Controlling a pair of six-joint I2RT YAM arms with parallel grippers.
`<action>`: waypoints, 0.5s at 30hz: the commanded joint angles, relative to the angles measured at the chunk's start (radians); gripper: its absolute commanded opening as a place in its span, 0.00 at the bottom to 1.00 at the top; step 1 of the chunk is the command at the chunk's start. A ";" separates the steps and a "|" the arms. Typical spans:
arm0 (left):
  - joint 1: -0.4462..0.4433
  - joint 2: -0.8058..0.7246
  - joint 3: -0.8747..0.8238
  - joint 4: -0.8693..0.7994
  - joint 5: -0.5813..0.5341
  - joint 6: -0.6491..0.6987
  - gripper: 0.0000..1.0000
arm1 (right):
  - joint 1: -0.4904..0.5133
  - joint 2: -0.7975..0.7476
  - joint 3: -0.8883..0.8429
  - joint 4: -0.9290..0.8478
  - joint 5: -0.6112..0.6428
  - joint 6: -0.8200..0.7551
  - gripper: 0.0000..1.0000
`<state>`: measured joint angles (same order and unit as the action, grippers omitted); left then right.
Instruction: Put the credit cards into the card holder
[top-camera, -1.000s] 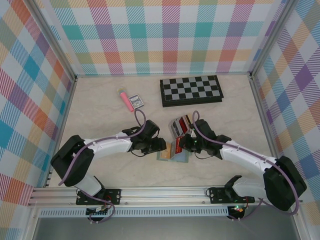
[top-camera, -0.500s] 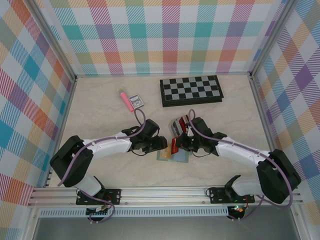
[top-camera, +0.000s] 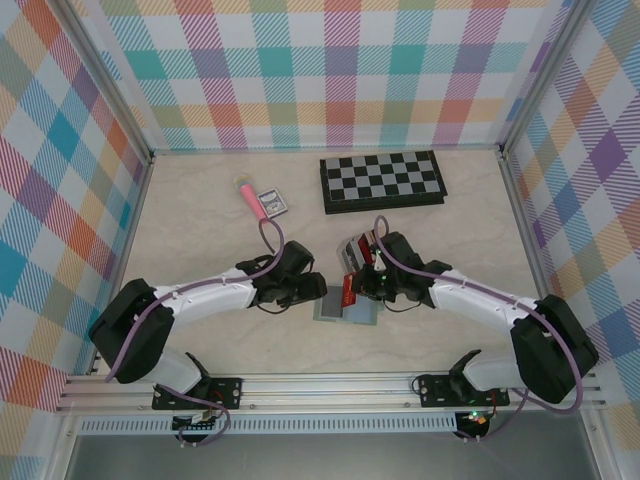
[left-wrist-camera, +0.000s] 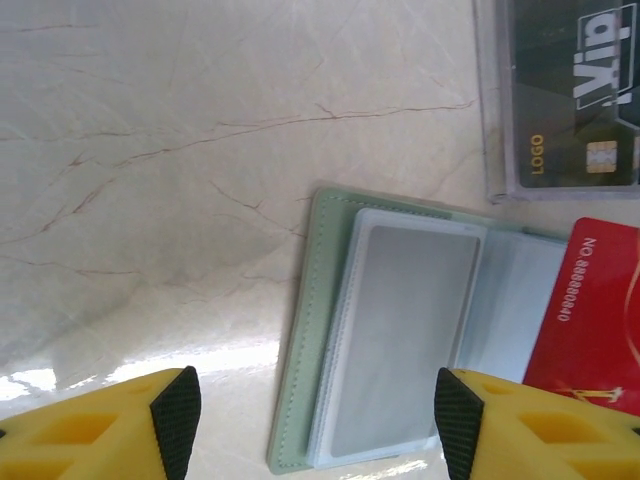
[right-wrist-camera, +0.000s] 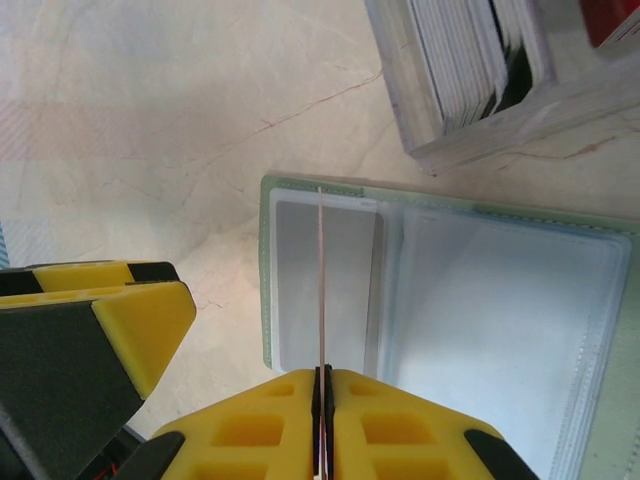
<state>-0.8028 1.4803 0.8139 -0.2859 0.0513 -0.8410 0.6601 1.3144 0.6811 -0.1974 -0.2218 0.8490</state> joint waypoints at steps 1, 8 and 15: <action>-0.008 0.024 -0.007 -0.001 0.023 0.010 0.65 | -0.014 -0.018 -0.052 0.051 -0.016 0.013 0.12; -0.007 0.107 0.016 0.070 0.087 0.019 0.61 | -0.014 0.022 -0.136 0.226 -0.061 0.086 0.10; -0.007 0.145 0.011 0.081 0.104 0.027 0.58 | -0.014 0.060 -0.174 0.300 -0.067 0.107 0.10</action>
<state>-0.8028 1.6024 0.8158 -0.2291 0.1280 -0.8291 0.6476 1.3556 0.5228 0.0319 -0.2703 0.9321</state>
